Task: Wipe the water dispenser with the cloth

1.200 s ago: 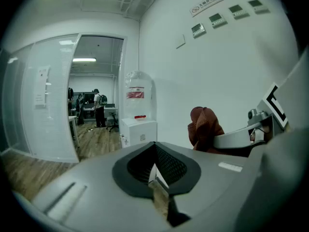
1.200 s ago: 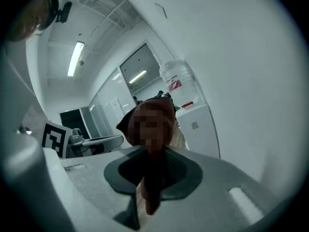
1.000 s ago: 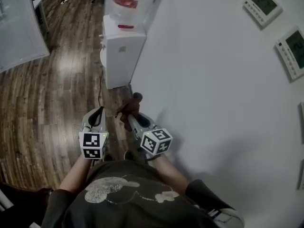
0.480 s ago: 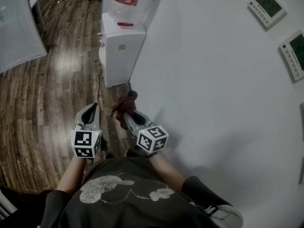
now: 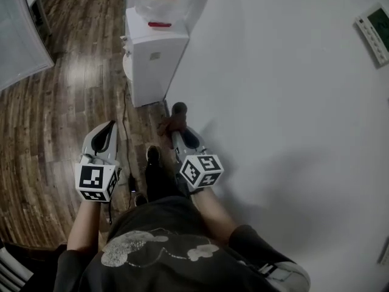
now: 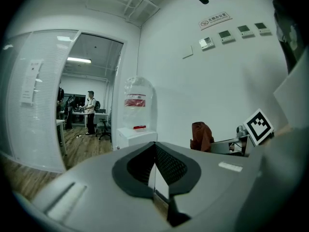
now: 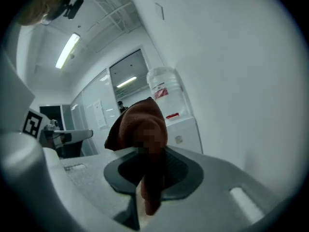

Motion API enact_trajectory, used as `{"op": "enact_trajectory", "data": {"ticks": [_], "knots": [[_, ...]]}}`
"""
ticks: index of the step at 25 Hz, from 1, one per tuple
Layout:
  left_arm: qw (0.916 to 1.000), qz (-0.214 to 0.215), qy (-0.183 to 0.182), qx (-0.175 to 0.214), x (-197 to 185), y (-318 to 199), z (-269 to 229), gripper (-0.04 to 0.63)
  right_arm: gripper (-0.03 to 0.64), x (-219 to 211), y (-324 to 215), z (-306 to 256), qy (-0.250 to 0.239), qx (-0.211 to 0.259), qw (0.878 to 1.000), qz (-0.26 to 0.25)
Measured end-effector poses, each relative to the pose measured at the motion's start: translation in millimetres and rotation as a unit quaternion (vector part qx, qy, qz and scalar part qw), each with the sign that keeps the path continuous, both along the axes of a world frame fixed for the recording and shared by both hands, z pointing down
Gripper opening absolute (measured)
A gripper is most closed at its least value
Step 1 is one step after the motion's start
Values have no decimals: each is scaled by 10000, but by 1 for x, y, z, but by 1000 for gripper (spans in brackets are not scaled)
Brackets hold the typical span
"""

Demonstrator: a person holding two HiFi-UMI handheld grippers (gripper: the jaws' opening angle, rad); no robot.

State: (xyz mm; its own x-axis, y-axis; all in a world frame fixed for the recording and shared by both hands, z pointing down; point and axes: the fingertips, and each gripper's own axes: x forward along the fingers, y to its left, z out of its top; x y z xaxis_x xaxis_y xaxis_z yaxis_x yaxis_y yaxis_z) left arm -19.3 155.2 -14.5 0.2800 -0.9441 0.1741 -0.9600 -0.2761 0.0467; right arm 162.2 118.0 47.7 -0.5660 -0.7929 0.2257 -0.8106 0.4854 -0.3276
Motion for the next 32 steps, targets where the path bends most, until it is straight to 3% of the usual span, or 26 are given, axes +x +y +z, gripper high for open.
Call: {"op": "enact_trajectory", "data": {"ticks": [6,14,17,23,28,32], "knots": [[9987,-106,-53,499,2,-112,5,18,58,8,-138,10,-222,-21,9983,534],[9971,353,-243,631,11,-250,11,18,58,-11,-298,46,-399,-161,9946,947],[9980,306,-46,554,1,-279,36,18,58,-8,-341,61,-384,-155,9916,1228],[9987,248,382,248,-30,-300,122,20,58,-7,-404,110,-100,60,9872,1590],[9993,298,139,-158,-46,-308,244,18,58,-10,-414,196,47,85,9870,1604],[9987,115,180,-454,-62,-318,356,20,58,-19,-412,286,151,-31,9875,1566]]}}
